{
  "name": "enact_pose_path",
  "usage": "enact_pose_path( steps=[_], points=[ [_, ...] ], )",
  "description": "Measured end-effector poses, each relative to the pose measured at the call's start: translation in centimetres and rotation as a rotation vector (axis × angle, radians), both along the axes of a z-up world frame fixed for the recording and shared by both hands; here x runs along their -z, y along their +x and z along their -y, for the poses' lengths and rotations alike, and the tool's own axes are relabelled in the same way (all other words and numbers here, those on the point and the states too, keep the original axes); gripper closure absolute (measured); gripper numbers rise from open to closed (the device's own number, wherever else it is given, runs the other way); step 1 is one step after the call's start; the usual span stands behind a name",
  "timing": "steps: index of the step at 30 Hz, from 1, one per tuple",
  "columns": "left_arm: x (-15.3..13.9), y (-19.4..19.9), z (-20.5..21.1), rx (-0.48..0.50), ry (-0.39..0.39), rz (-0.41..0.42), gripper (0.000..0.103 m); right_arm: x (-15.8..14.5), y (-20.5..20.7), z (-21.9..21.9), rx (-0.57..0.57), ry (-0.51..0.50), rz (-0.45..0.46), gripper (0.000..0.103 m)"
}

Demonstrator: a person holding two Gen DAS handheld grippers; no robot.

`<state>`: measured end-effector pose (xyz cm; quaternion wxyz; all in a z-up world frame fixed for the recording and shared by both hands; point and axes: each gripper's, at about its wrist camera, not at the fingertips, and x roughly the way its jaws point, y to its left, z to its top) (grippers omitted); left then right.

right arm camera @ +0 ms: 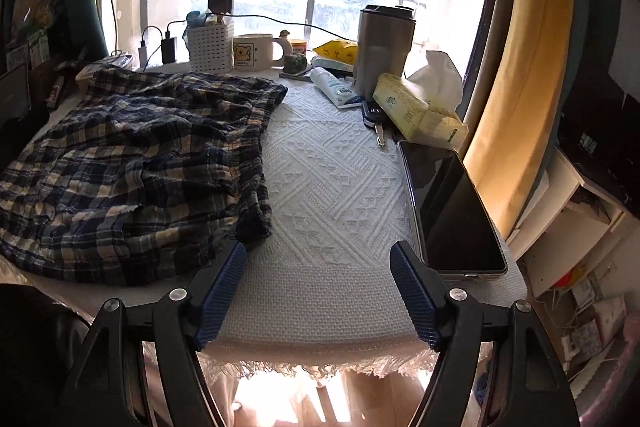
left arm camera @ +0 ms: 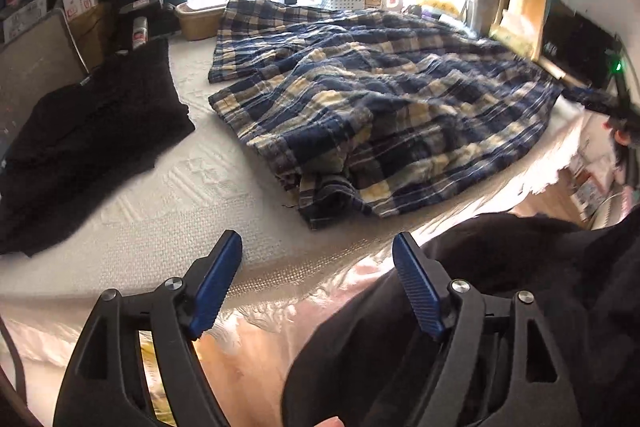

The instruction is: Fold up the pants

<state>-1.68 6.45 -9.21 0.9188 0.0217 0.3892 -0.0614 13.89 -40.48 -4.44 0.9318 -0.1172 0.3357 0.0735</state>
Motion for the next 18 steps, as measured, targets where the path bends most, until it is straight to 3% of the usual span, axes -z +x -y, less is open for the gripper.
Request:
enact_pose_path(
  steps=[4, 7, 12, 13, 15, 17, 18],
  points=[
    [0.1, 0.3, 1.2, 0.014, 0.046, 0.031, 0.026, 0.5, 0.1, -0.6, 0.002, -0.035, -0.007, 0.027],
    [0.4, 1.3, 2.2, -0.011, 0.122, 0.062, 0.026, 0.8, 0.5, -1.3, -0.014, -0.027, -0.010, 0.027],
    [0.2, 3.0, 3.2, -0.028, 0.167, 0.121, 0.027, 1.2, 1.0, -2.5, -0.040, -0.019, -0.017, 0.027],
    [0.1, 3.2, 3.4, -0.025, 0.167, 0.136, 0.030, 1.3, 1.1, -2.6, -0.042, -0.018, -0.018, 0.027],
    [-0.1, 3.5, 3.6, -0.021, 0.163, 0.166, 0.060, 1.4, 1.1, -2.7, -0.046, -0.019, -0.019, 0.027],
    [-0.3, 3.8, 3.7, -0.018, 0.143, 0.181, 0.075, 1.6, 1.0, -2.7, -0.053, -0.039, -0.018, 0.027],
    [-0.4, 3.9, 3.7, -0.017, 0.130, 0.187, 0.078, 1.7, 0.9, -2.6, -0.055, -0.059, -0.018, 0.027]
  ],
)
